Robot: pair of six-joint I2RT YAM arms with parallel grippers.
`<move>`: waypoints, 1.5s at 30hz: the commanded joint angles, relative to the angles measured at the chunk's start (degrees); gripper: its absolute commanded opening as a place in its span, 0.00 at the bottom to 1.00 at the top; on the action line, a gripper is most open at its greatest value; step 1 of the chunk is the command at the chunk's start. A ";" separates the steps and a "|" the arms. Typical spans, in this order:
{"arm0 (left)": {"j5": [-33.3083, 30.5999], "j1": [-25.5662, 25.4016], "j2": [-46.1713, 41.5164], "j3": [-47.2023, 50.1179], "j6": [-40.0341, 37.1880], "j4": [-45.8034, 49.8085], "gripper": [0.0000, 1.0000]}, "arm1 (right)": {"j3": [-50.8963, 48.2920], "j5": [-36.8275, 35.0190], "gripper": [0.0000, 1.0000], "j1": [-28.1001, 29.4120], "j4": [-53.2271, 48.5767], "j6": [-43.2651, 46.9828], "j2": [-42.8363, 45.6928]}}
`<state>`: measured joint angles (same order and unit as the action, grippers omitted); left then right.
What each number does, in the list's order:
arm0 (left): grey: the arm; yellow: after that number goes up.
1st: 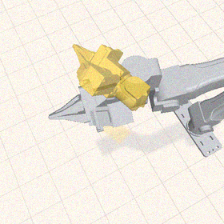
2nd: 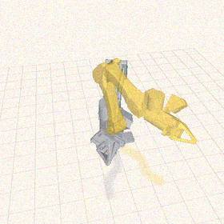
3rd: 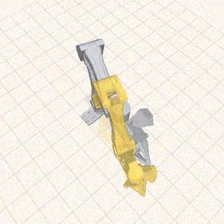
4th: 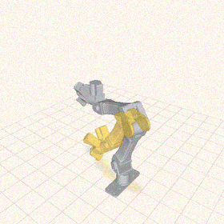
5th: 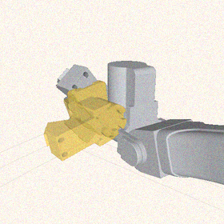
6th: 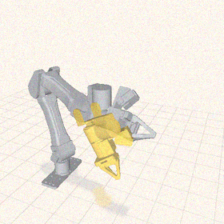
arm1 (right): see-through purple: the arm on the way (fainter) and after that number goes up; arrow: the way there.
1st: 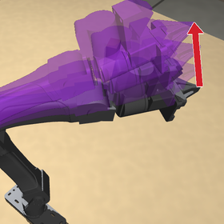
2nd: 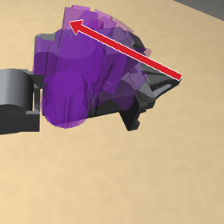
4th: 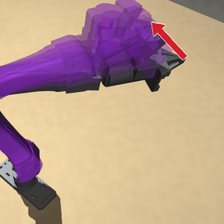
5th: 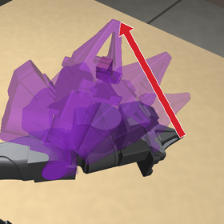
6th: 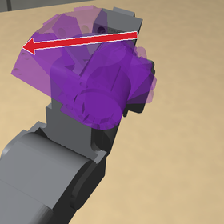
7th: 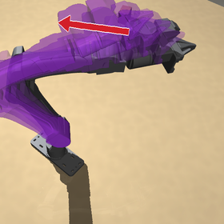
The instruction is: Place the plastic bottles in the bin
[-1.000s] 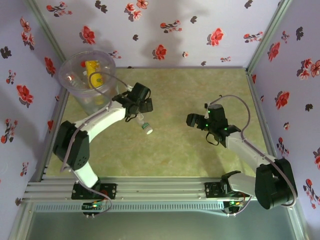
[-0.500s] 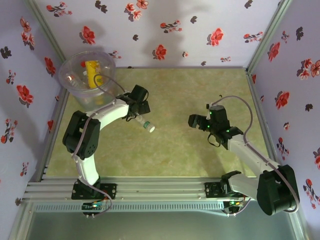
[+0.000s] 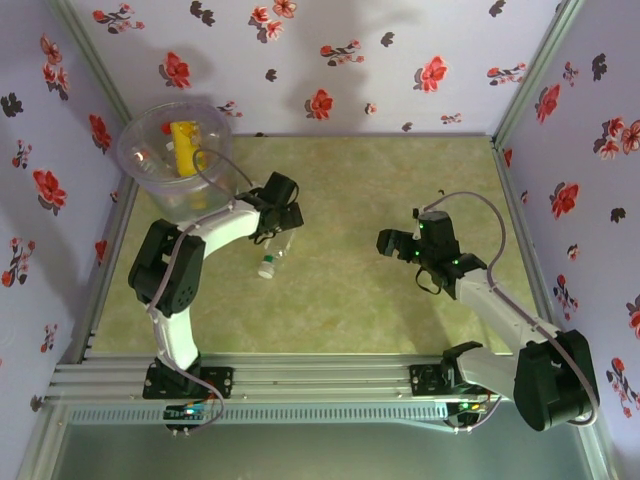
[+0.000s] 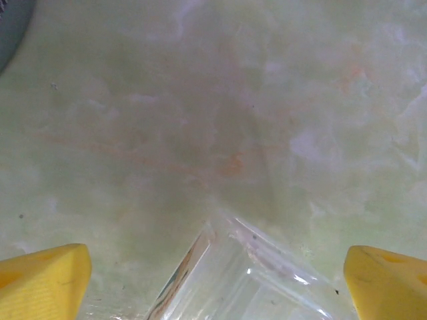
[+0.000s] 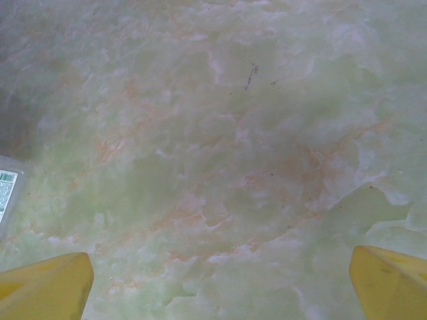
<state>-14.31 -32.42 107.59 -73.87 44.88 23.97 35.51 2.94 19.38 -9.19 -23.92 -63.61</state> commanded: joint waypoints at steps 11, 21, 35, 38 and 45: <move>-2.70 -4.41 1.41 -0.80 -6.73 12.85 0.96 | -0.41 -2.15 0.99 -0.34 -1.31 1.51 1.47; -2.92 -4.01 1.07 0.49 -7.49 12.48 0.81 | -0.29 -1.91 0.99 -0.35 -1.22 1.33 1.22; -2.96 -4.41 -3.19 -2.56 -8.15 15.17 0.64 | -0.82 -2.55 0.99 -0.37 -0.92 1.44 1.61; -2.96 -4.65 -5.84 -4.56 -8.98 16.21 0.63 | -0.67 -2.53 0.99 -0.34 -0.76 1.46 1.34; -2.93 -5.02 -11.86 -16.29 -14.75 18.84 0.61 | -0.36 -2.90 0.99 -0.39 -0.74 1.43 1.13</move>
<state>-16.05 -37.01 100.07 -84.82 34.22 40.82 35.14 1.43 19.38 -10.52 -23.51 -62.15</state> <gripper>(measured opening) 0.618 0.993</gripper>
